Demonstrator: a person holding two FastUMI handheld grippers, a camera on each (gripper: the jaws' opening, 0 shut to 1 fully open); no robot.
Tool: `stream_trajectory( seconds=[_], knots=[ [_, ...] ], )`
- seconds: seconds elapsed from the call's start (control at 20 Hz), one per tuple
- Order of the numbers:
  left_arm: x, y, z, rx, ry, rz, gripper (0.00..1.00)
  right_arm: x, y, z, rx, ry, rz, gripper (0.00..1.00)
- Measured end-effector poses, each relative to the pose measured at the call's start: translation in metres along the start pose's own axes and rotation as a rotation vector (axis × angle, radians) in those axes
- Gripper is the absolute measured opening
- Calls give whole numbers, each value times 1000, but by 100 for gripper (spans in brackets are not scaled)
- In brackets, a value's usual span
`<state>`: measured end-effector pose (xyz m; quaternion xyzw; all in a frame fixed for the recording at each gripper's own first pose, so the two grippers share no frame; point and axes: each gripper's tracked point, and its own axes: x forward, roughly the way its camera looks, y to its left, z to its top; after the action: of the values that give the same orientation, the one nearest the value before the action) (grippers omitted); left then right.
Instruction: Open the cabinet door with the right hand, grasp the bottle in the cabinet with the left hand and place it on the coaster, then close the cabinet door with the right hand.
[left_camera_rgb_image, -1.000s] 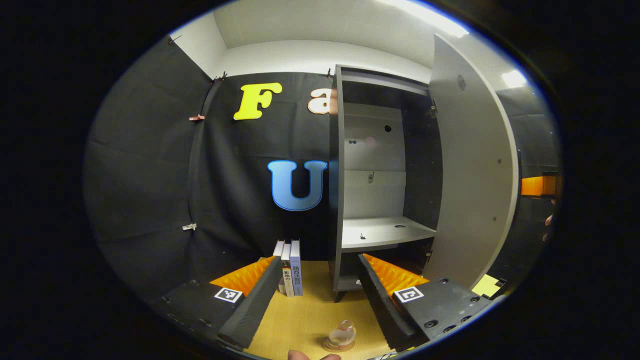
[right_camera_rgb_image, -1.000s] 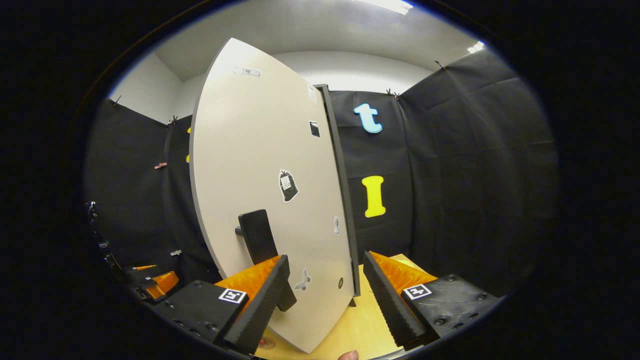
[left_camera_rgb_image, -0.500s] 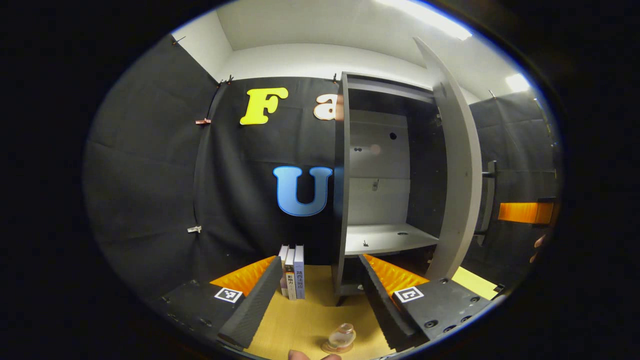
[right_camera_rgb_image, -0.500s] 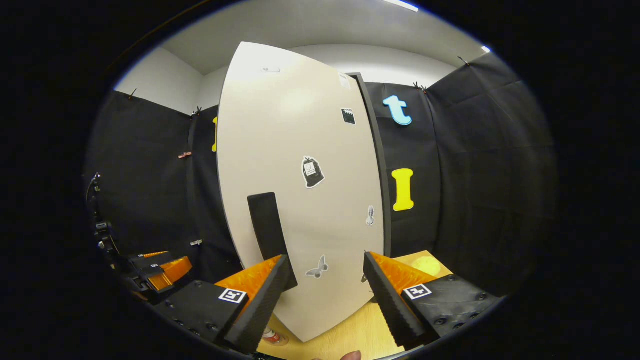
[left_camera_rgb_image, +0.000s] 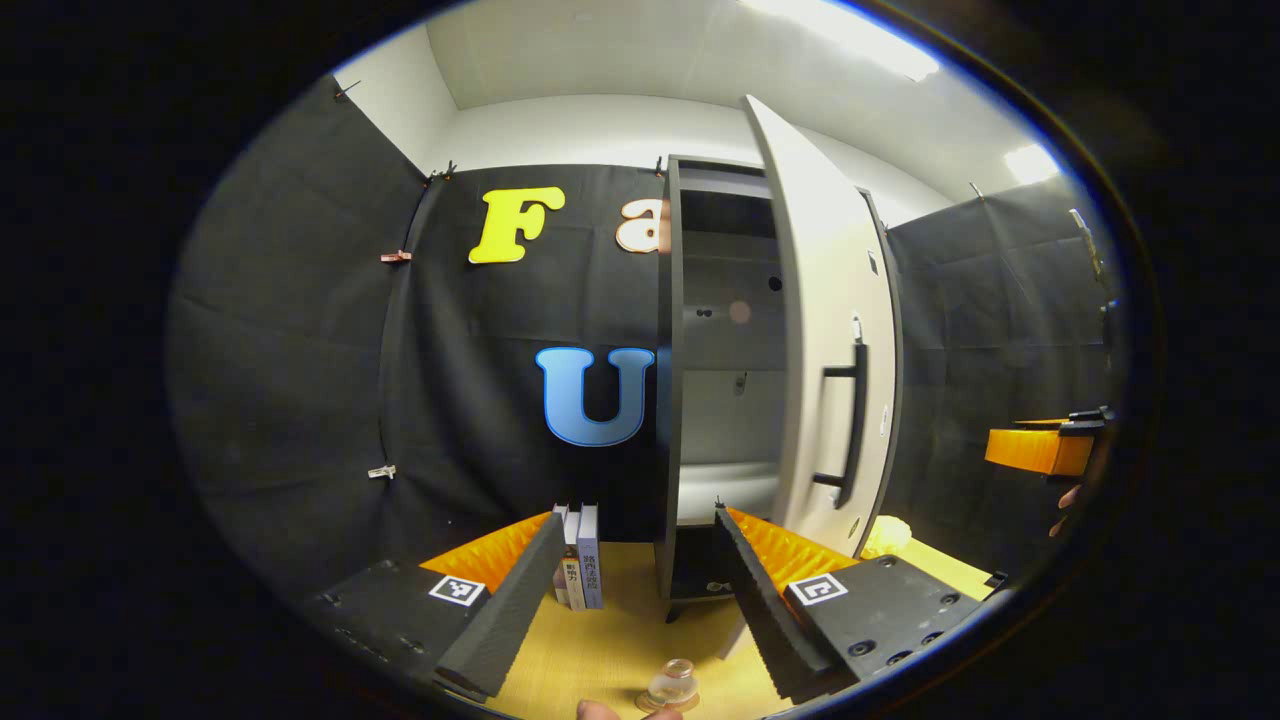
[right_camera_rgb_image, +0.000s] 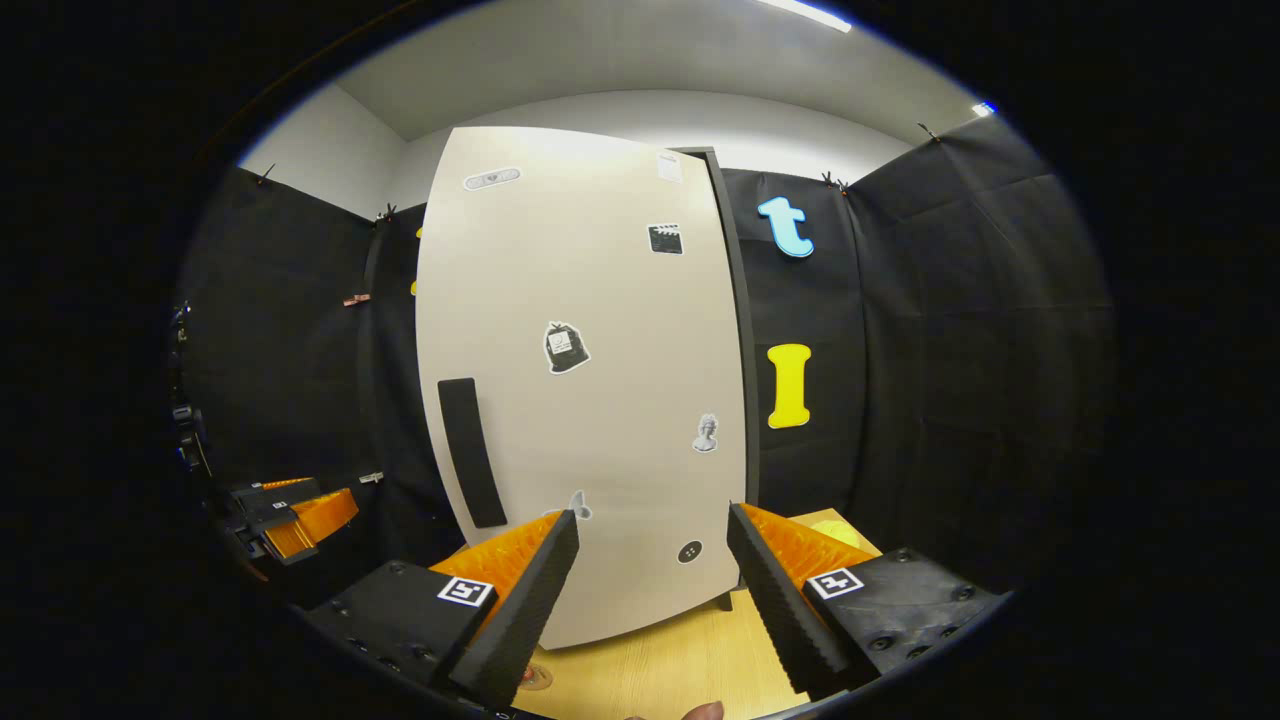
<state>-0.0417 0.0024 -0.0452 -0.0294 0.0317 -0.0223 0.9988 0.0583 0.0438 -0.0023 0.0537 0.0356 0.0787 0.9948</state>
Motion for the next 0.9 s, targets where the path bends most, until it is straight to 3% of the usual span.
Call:
stream_trajectory(
  seconds=[0.9],
  knots=[
    [0, -23, -2, 17, 3, -42, 95, -11, -30, -1, -19, 5, -75, 98]
  ],
)
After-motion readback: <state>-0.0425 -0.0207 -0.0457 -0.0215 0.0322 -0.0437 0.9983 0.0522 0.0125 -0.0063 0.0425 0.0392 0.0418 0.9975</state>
